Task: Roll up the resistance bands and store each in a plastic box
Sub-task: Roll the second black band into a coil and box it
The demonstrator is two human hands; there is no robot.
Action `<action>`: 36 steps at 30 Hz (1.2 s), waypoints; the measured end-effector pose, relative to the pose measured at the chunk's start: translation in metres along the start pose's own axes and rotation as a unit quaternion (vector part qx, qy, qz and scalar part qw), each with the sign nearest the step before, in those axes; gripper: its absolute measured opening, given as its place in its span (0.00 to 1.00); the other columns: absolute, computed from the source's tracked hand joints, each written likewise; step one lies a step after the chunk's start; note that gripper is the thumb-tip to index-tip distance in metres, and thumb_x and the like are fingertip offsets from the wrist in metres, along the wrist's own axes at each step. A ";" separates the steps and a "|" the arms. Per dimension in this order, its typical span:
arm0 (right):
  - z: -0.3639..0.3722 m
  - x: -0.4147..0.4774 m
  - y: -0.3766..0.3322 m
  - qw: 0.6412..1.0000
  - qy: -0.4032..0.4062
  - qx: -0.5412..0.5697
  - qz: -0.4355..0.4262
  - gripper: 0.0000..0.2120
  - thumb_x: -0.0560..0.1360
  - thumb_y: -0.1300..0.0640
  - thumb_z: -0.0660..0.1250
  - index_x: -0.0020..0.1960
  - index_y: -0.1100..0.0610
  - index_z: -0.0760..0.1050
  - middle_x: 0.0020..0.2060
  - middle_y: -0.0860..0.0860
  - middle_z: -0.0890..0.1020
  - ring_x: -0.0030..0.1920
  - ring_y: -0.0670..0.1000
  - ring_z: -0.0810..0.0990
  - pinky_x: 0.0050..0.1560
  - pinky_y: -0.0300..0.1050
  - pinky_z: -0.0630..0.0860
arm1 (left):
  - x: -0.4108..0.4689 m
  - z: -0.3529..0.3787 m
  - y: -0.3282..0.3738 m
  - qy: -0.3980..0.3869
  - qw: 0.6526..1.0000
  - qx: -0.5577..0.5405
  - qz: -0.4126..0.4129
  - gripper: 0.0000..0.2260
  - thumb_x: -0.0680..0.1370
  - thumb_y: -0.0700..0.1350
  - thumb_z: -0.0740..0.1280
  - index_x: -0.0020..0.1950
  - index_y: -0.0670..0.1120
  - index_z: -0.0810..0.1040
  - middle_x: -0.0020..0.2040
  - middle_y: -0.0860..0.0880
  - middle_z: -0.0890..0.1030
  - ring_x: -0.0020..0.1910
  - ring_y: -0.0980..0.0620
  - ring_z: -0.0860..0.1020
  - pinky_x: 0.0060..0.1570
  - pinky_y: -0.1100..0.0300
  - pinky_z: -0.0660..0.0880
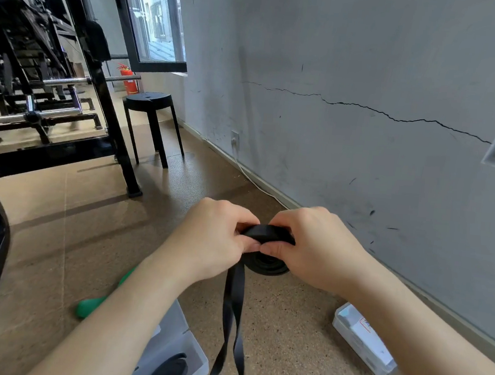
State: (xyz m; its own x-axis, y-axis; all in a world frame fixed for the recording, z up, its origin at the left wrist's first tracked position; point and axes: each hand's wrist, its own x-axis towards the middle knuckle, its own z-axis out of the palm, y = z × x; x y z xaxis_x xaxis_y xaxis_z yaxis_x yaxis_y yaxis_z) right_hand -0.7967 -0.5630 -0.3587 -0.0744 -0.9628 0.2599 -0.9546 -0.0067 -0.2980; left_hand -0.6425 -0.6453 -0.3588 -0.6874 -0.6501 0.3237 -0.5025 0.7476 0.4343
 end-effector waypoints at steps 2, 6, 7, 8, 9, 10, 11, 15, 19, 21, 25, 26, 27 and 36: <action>-0.001 -0.001 0.001 1.000 -0.002 0.004 0.005 0.11 0.74 0.44 0.68 0.50 0.51 0.80 0.39 0.48 0.81 0.42 0.52 0.77 0.43 0.47 0.75 | -0.001 0.000 0.000 -0.016 0.998 -0.055 -0.026 0.08 0.70 0.45 0.75 0.46 0.56 0.84 0.28 0.63 0.77 0.32 0.65 0.74 0.33 0.73 0.67; -0.001 -0.002 0.003 1.000 -0.001 0.024 0.017 0.10 0.74 0.45 0.69 0.50 0.50 0.80 0.38 0.47 0.81 0.41 0.50 0.77 0.42 0.45 0.74 | -0.002 0.000 -0.003 -0.037 0.995 -0.082 -0.045 0.11 0.69 0.42 0.76 0.48 0.56 0.84 0.27 0.69 0.75 0.32 0.70 0.74 0.34 0.78 0.66; -0.002 -0.001 0.003 0.999 0.002 0.032 0.021 0.10 0.75 0.46 0.69 0.50 0.50 0.80 0.39 0.46 0.81 0.41 0.49 0.77 0.43 0.45 0.74 | -0.002 0.000 -0.003 -0.037 0.994 -0.089 -0.049 0.11 0.69 0.42 0.76 0.48 0.56 0.84 0.27 0.69 0.75 0.32 0.70 0.75 0.34 0.78 0.67; -0.003 -0.001 0.004 0.999 0.006 0.040 0.023 0.09 0.75 0.46 0.69 0.50 0.50 0.80 0.40 0.46 0.81 0.41 0.49 0.77 0.43 0.45 0.75 | -0.002 -0.001 -0.004 -0.037 0.993 -0.098 -0.052 0.11 0.69 0.42 0.76 0.48 0.56 0.84 0.27 0.70 0.75 0.32 0.70 0.75 0.34 0.78 0.67; -0.003 -0.001 0.004 0.998 0.010 0.048 0.024 0.09 0.74 0.46 0.69 0.50 0.50 0.80 0.40 0.46 0.82 0.42 0.48 0.78 0.44 0.45 0.75 | -0.002 -0.002 -0.004 -0.037 0.992 -0.108 -0.055 0.12 0.69 0.41 0.76 0.47 0.56 0.83 0.27 0.70 0.76 0.32 0.70 0.75 0.34 0.78 0.67; -0.003 0.000 0.005 0.998 0.013 0.059 0.024 0.09 0.74 0.46 0.70 0.51 0.50 0.81 0.41 0.47 0.82 0.42 0.48 0.78 0.44 0.45 0.76 | -0.003 -0.002 -0.005 -0.037 0.991 -0.118 -0.058 0.13 0.69 0.40 0.76 0.47 0.57 0.82 0.28 0.69 0.77 0.33 0.71 0.76 0.35 0.78 0.68; -0.003 0.000 0.005 0.997 0.015 0.072 0.024 0.09 0.74 0.47 0.70 0.51 0.51 0.81 0.41 0.47 0.83 0.41 0.47 0.79 0.44 0.45 0.77 | -0.003 -0.002 -0.006 -0.035 0.989 -0.130 -0.059 0.13 0.69 0.40 0.76 0.47 0.57 0.82 0.29 0.67 0.78 0.34 0.71 0.77 0.36 0.78 0.69; -0.001 0.002 0.007 0.992 0.020 0.120 0.029 0.09 0.75 0.48 0.70 0.50 0.53 0.81 0.39 0.49 0.83 0.33 0.44 0.79 0.41 0.49 0.79 | -0.003 -0.003 -0.011 -0.019 0.983 -0.169 -0.066 0.13 0.70 0.41 0.76 0.45 0.60 0.81 0.40 0.60 0.84 0.42 0.67 0.80 0.42 0.76 0.73; 0.001 0.002 0.009 0.982 0.038 0.178 0.043 0.08 0.74 0.50 0.71 0.50 0.53 0.81 0.39 0.47 0.83 0.32 0.43 0.79 0.41 0.51 0.81 | -0.003 -0.005 -0.014 -0.022 0.982 -0.175 -0.069 0.12 0.71 0.41 0.75 0.48 0.58 0.82 0.42 0.60 0.84 0.44 0.67 0.81 0.45 0.75 0.75; 0.002 0.003 0.009 0.977 0.036 0.205 0.049 0.08 0.74 0.51 0.72 0.50 0.53 0.81 0.38 0.47 0.83 0.30 0.46 0.81 0.38 0.50 0.82 | -0.003 -0.006 -0.014 -0.015 0.983 -0.167 -0.070 0.12 0.71 0.41 0.75 0.51 0.55 0.83 0.40 0.62 0.83 0.43 0.68 0.80 0.44 0.77 0.74; -0.002 0.003 0.006 0.977 -0.009 0.209 0.042 0.10 0.76 0.51 0.70 0.54 0.54 0.80 0.44 0.48 0.83 0.31 0.45 0.81 0.37 0.43 0.81 | -0.002 -0.006 -0.013 0.010 0.995 -0.086 -0.054 0.09 0.71 0.43 0.75 0.49 0.54 0.84 0.37 0.60 0.83 0.41 0.63 0.81 0.45 0.69 0.77; -0.004 0.002 0.005 0.985 -0.011 0.167 0.031 0.11 0.75 0.50 0.70 0.56 0.52 0.79 0.46 0.47 0.83 0.36 0.43 0.81 0.42 0.41 0.79 | -0.002 -0.005 -0.012 0.003 0.997 -0.056 -0.045 0.08 0.71 0.44 0.74 0.48 0.54 0.84 0.37 0.57 0.83 0.41 0.59 0.82 0.45 0.62 0.78; -0.006 0.002 0.003 0.993 -0.007 0.118 0.021 0.12 0.75 0.49 0.70 0.58 0.50 0.78 0.48 0.45 0.83 0.42 0.43 0.80 0.47 0.41 0.78 | -0.002 -0.005 -0.011 -0.007 0.999 -0.017 -0.035 0.07 0.71 0.46 0.73 0.47 0.54 0.84 0.37 0.56 0.83 0.41 0.54 0.81 0.43 0.59 0.77; -0.002 0.003 -0.006 0.998 -0.024 0.051 0.018 0.10 0.74 0.45 0.70 0.51 0.50 0.81 0.44 0.48 0.84 0.40 0.49 0.80 0.46 0.50 0.78 | -0.002 -0.001 -0.001 -0.032 0.996 0.086 0.000 0.06 0.72 0.49 0.71 0.49 0.56 0.82 0.35 0.54 0.76 0.43 0.47 0.77 0.39 0.58 0.69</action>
State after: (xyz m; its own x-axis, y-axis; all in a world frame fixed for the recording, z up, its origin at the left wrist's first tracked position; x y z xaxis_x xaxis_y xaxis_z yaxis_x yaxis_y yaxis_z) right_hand -0.7920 -0.5648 -0.3541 -0.0927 -0.9747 0.2035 -0.9168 0.0038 -0.3994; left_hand -0.6402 -0.6448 -0.3588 -0.7166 -0.6444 0.2669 -0.5815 0.7633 0.2815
